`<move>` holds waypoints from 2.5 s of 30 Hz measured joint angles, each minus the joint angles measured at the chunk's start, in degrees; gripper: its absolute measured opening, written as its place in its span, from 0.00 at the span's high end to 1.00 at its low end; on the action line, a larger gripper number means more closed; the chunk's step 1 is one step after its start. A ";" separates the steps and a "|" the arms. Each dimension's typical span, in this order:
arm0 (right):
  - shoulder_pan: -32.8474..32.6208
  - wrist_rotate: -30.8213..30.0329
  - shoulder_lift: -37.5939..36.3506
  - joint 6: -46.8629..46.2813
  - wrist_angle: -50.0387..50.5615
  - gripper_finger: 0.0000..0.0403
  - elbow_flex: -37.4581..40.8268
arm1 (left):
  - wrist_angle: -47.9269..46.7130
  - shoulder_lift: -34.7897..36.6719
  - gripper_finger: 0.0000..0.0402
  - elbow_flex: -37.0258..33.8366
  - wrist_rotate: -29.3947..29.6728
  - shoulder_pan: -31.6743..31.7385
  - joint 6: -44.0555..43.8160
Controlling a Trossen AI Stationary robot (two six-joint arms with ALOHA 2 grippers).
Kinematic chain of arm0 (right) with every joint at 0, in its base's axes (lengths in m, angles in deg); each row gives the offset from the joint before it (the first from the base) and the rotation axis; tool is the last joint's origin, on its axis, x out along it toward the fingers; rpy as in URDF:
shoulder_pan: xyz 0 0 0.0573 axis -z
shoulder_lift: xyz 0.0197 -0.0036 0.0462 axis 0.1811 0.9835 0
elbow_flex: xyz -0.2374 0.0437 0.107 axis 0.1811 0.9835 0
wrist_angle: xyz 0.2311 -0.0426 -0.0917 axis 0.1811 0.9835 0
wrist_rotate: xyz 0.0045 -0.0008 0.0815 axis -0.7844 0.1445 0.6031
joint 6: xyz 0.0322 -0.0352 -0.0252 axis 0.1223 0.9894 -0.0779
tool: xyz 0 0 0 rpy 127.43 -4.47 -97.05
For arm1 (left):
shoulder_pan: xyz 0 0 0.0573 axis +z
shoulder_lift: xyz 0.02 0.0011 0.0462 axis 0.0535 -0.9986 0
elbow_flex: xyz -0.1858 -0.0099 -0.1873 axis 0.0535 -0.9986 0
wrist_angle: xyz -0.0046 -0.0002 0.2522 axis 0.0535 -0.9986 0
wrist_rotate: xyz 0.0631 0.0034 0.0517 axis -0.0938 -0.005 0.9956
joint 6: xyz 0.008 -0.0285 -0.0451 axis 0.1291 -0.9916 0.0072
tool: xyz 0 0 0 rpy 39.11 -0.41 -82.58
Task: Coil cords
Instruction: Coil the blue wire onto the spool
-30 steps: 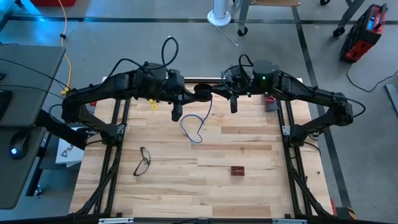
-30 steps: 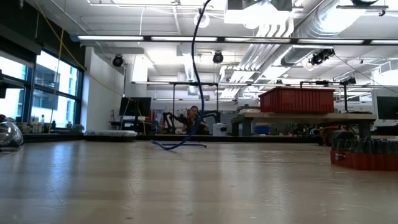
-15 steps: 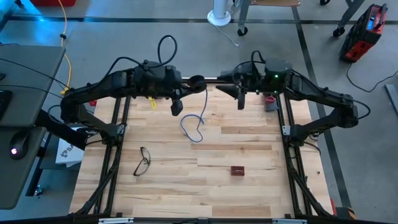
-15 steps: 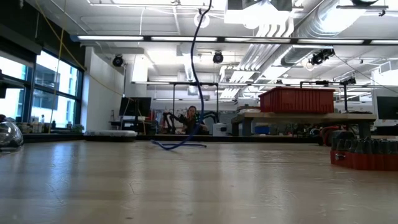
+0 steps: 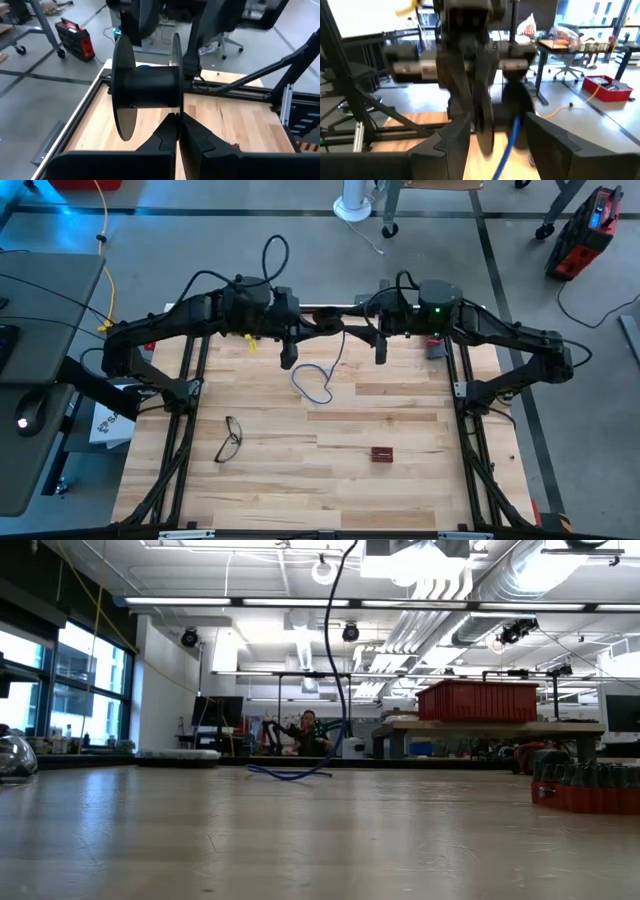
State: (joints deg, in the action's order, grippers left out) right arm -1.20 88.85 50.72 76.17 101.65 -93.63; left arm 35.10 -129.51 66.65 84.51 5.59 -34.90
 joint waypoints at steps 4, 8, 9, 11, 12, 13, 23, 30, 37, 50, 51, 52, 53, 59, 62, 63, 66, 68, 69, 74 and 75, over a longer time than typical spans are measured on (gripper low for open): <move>-0.80 -0.10 -0.03 0.03 0.26 0.56 0.00 | 0.94 -1.09 1.00 0.00 -0.15 -0.03 0.31; -1.21 -0.99 -0.03 0.03 0.31 0.62 0.00 | 1.22 -1.31 1.00 0.00 -0.15 -0.03 0.35; -1.20 -1.00 -0.03 0.02 0.59 0.64 0.00 | 1.33 -1.32 1.00 0.00 -0.15 -0.03 0.34; -1.16 -1.02 -0.03 -0.01 1.08 0.68 0.00 | 2.06 -1.21 1.00 0.00 -0.15 -0.04 0.35; -1.16 -1.03 -0.03 0.01 1.16 0.70 0.00 | 2.32 -1.16 1.00 0.00 -0.15 -0.03 0.35; -1.16 -1.03 -0.03 0.01 1.20 0.71 0.00 | 2.80 -1.12 1.00 0.00 -0.16 -0.03 0.35; -1.16 -1.04 -0.03 -1.48 1.68 0.73 0.00 | 4.05 -1.11 1.00 0.00 -0.17 -0.92 0.35; -1.16 -1.08 -0.03 -1.32 1.64 0.73 0.00 | 4.96 -1.10 1.00 0.00 0.10 -1.61 0.35; -1.35 -0.87 -0.01 -1.06 3.37 0.73 0.02 | 6.97 -1.06 1.00 0.00 0.83 -1.63 1.35; -2.13 -2.37 -0.65 1.07 2.36 0.73 0.02 | 5.64 -0.81 1.00 0.00 3.58 -1.56 3.63; -2.13 -2.48 -1.05 1.38 2.38 0.73 0.02 | 4.80 -0.78 1.00 0.00 4.31 -1.53 3.92; -2.13 -2.56 -1.53 1.54 2.40 0.73 0.02 | 4.26 -0.66 1.00 0.00 4.54 -1.44 4.27; -2.13 -2.59 -2.00 1.56 2.61 0.73 0.02 | 3.54 -0.44 1.00 0.00 4.69 -1.28 4.33; -2.13 -4.07 -3.37 1.55 3.38 0.73 0.02 | 3.47 0.01 1.00 0.00 4.81 -1.00 3.36; -2.19 -4.06 -3.36 1.54 3.39 0.73 0.02 | 4.00 -0.01 1.00 0.00 4.40 -1.02 3.07; -2.35 -4.02 -3.26 1.49 3.35 0.73 0.02 | 4.00 0.01 1.00 0.00 4.40 -1.04 2.92; -2.86 -3.92 -3.02 0.95 3.32 0.73 0.02 | 3.97 -0.01 1.00 0.00 4.40 -1.02 2.91; -3.29 -3.87 -3.00 0.93 3.24 0.73 0.02 | 4.00 -0.01 1.00 0.00 4.40 -1.02 2.91; -3.44 -3.87 -3.00 0.92 3.12 0.73 0.02 | 4.02 -0.01 1.00 0.00 4.40 -1.02 2.91; -4.55 -3.89 -2.95 0.47 3.46 0.73 0.02 | 3.98 -0.01 1.00 0.00 4.33 -1.03 2.89; -4.55 -4.13 -2.86 0.46 3.54 0.73 0.02 | 4.00 -0.01 1.00 0.00 4.33 -1.02 2.87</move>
State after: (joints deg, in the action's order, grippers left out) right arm -5.75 84.72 47.86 76.63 105.19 -93.61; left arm 39.09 -129.52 66.65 88.85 4.57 -32.03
